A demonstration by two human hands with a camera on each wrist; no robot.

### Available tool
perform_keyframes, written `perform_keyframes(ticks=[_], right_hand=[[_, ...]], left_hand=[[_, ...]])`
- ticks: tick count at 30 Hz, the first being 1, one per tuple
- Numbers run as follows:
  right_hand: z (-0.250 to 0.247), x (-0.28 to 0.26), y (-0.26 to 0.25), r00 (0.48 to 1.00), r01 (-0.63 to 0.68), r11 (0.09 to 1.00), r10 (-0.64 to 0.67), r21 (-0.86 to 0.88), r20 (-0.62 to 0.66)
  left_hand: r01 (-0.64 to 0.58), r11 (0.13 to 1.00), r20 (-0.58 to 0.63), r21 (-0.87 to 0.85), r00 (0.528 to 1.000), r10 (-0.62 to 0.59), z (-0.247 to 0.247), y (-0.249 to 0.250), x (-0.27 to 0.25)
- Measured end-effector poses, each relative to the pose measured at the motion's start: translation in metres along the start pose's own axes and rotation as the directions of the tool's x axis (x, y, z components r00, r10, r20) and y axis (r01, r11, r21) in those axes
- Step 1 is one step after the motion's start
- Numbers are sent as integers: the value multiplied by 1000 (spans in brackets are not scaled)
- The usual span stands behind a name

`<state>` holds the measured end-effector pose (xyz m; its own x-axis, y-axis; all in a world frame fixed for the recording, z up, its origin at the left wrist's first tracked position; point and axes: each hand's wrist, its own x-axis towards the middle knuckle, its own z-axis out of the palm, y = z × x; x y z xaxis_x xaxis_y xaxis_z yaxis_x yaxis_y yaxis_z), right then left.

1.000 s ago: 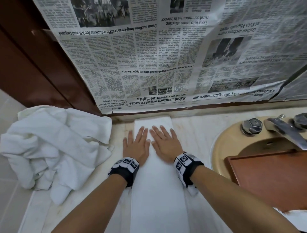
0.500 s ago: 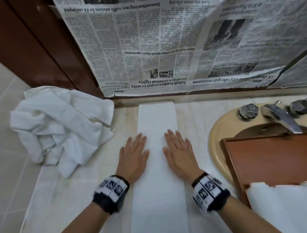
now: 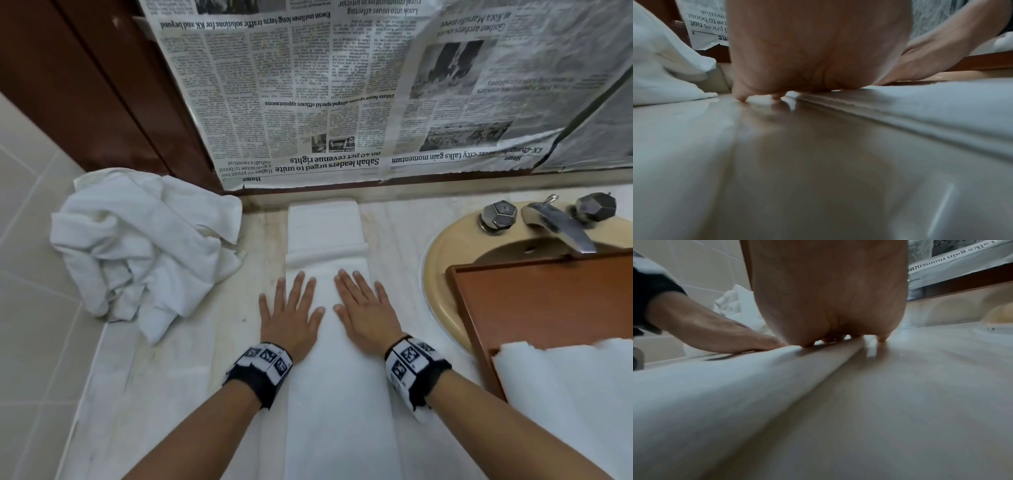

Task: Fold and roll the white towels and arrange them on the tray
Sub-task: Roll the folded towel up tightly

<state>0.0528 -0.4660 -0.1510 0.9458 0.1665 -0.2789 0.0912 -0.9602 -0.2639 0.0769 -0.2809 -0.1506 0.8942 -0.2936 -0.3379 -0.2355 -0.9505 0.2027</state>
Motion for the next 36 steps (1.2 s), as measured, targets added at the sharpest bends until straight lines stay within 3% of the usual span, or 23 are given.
perform_keyframes(ticks=[9, 12, 15, 21, 29, 34, 36], right_hand=[[-26, 72, 15, 998, -70, 997, 70, -34, -4], [-31, 69, 11, 995, -73, 997, 73, 2, -62], [-22, 30, 1, 991, -25, 998, 33, 60, -133], [12, -24, -14, 999, 33, 999, -33, -16, -18], [4, -43, 8, 971, -234, 971, 236, 38, -32], [42, -106, -32, 997, -13, 1000, 13, 1, -74], [59, -119, -40, 997, -3, 1000, 1, -24, -73]], left_hand=[[58, 998, 17, -22, 998, -58, -29, -3, 72], [53, 996, 16, -73, 999, -51, -38, -4, 78], [22, 988, -33, -153, 999, -27, -39, 0, 49], [-46, 998, 47, -31, 998, 47, 0, 6, -20], [117, 988, 16, -104, 993, -116, -1, -19, -34], [-33, 998, 9, -47, 999, 33, 21, 4, -94], [-61, 998, 33, -15, 998, 61, 34, 8, -109]])
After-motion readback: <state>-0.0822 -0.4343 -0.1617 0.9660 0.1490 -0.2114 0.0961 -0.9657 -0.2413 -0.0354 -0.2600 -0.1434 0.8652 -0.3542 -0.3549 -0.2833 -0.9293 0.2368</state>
